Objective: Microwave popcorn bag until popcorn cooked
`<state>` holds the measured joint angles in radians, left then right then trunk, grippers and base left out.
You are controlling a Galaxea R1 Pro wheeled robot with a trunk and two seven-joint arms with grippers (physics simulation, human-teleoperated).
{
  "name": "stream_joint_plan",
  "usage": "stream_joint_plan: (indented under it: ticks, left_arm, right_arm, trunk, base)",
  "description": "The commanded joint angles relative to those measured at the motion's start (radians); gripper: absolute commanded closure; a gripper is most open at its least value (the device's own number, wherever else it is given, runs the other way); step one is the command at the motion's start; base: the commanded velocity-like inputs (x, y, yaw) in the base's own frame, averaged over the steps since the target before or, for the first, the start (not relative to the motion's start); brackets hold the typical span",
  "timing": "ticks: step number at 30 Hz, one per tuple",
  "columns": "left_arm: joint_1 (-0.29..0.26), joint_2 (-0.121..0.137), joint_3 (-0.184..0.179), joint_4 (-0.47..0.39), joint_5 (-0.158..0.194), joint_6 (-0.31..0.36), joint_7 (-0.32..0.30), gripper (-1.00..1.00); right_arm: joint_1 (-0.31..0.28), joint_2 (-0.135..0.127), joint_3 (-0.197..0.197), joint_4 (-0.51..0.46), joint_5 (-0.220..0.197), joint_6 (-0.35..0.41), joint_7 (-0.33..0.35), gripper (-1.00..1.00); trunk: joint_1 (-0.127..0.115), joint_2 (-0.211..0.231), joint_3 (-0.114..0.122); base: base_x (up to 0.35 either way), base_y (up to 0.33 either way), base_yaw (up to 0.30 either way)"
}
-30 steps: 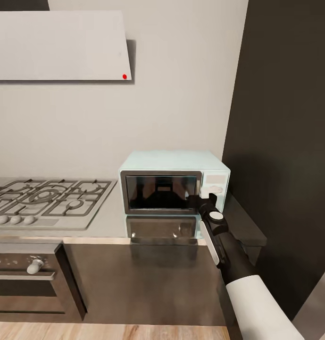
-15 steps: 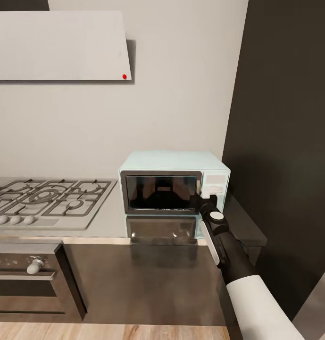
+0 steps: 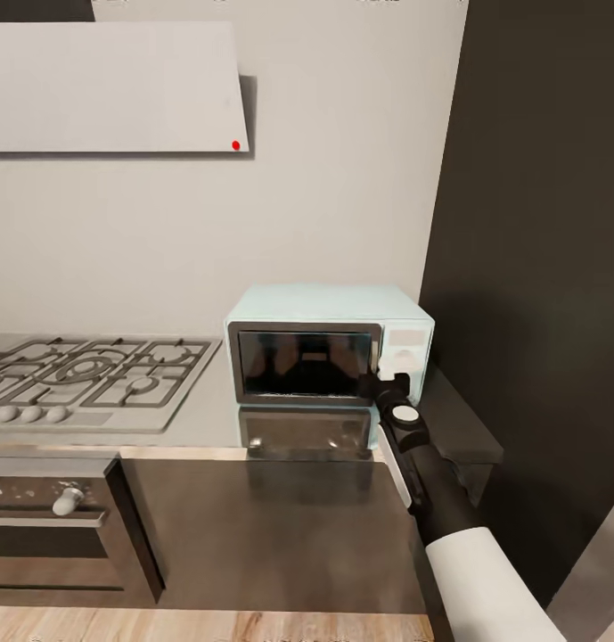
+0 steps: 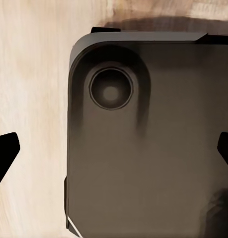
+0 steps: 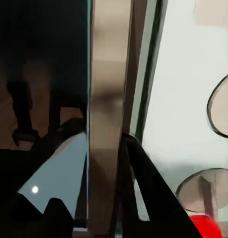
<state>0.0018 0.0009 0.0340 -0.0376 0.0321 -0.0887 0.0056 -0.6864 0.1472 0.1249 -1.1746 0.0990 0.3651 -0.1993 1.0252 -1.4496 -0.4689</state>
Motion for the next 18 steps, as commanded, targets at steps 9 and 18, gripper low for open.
stream_joint_plan:
  ticks: [9, 18]
  left_arm:
    - [0.0, 0.0, 0.003, -0.002, 0.003, -0.002, 0.001, -1.0]
    - [0.0, 0.0, 0.003, -0.002, 0.003, -0.002, 0.001, -1.0]
  right_arm:
    - [0.001, 0.002, 0.01, 0.001, -0.062, 0.008, -0.012, 1.0]
    - [0.001, 0.001, 0.001, 0.0, -0.04, 0.008, -0.012, 1.0]
  trunk:
    - [0.0, 0.0, -0.001]
    - [0.0, 0.0, -0.001]
  base:
    - [-0.311, 0.0, 0.0]
    - [-0.326, 0.0, 0.0]
